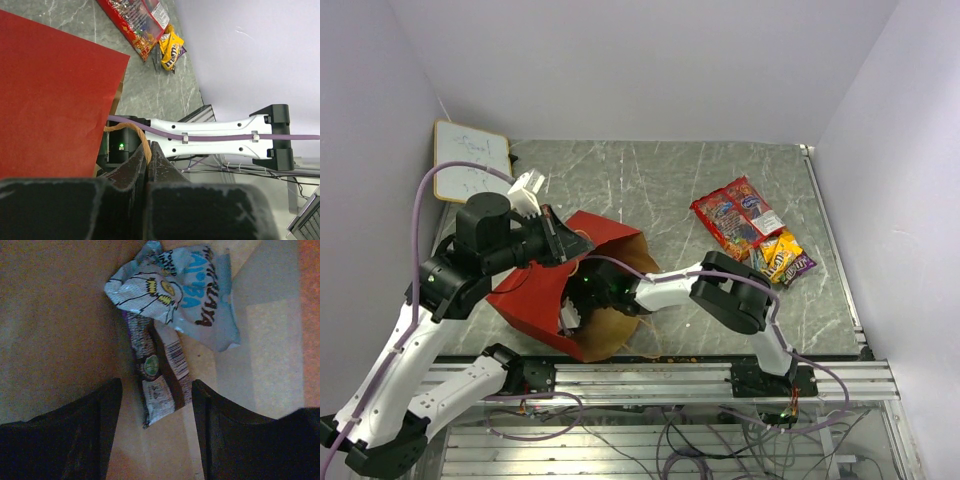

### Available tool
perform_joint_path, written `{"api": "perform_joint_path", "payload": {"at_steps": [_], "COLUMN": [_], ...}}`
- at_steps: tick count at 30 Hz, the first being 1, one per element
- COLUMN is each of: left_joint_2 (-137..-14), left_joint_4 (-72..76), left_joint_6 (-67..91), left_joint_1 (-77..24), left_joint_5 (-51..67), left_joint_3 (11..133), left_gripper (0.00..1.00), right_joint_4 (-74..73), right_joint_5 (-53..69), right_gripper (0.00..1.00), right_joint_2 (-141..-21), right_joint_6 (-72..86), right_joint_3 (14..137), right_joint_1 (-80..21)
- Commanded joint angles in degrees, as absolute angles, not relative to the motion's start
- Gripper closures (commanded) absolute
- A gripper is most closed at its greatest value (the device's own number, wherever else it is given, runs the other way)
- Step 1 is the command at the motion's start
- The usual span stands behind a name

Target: Take the snacks out of the paper bag

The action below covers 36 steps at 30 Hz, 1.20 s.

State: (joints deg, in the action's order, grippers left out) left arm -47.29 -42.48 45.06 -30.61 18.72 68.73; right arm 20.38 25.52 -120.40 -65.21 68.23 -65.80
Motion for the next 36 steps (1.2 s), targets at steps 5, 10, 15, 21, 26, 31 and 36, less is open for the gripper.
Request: {"api": "perform_joint_path", "payload": {"at_steps": [5, 10, 15, 21, 26, 31, 36], "left_joint_2": [-47.34, -47.00, -45.71, -44.82, -44.42, -43.44, -41.12], "left_joint_4": [-40.17, -40.43, -41.34, -43.16, -45.33, -46.71, -47.13], "left_joint_6": [43.75, 44.21, 44.99, 44.70, 43.86, 43.92, 44.11], "left_joint_1": [-31.03, -30.95, -31.02, -31.03, -31.00, -30.98, -31.02], "left_joint_5": [21.73, 21.96, 21.41, 19.70, 16.51, 13.39, 11.85], "left_joint_3": [70.48, 70.42, 69.71, 69.82, 70.39, 69.50, 66.27], "left_gripper": [0.93, 0.93, 0.93, 0.93, 0.93, 0.93, 0.93], "right_joint_4": [25.54, 27.50, 28.78, 29.15, 29.65, 29.67, 28.78], "right_joint_5": [24.28, 20.26, 18.92, 18.99, 17.76, 16.46, 14.74], "right_gripper": [0.41, 0.42, 0.48, 0.70, 0.81, 0.87, 0.92], "right_joint_2": [-125.80, -129.24, -130.83, -131.10, -129.79, -126.53, -122.79], "right_joint_6": [-64.90, -64.84, -64.34, -63.73, -63.25, -62.24, -61.85], "right_joint_3": [72.64, 74.74, 75.87, 76.49, 75.64, 72.83, 69.49], "right_joint_1": [-65.84, -65.88, -65.51, -65.26, -65.17, -64.64, -64.25]}}
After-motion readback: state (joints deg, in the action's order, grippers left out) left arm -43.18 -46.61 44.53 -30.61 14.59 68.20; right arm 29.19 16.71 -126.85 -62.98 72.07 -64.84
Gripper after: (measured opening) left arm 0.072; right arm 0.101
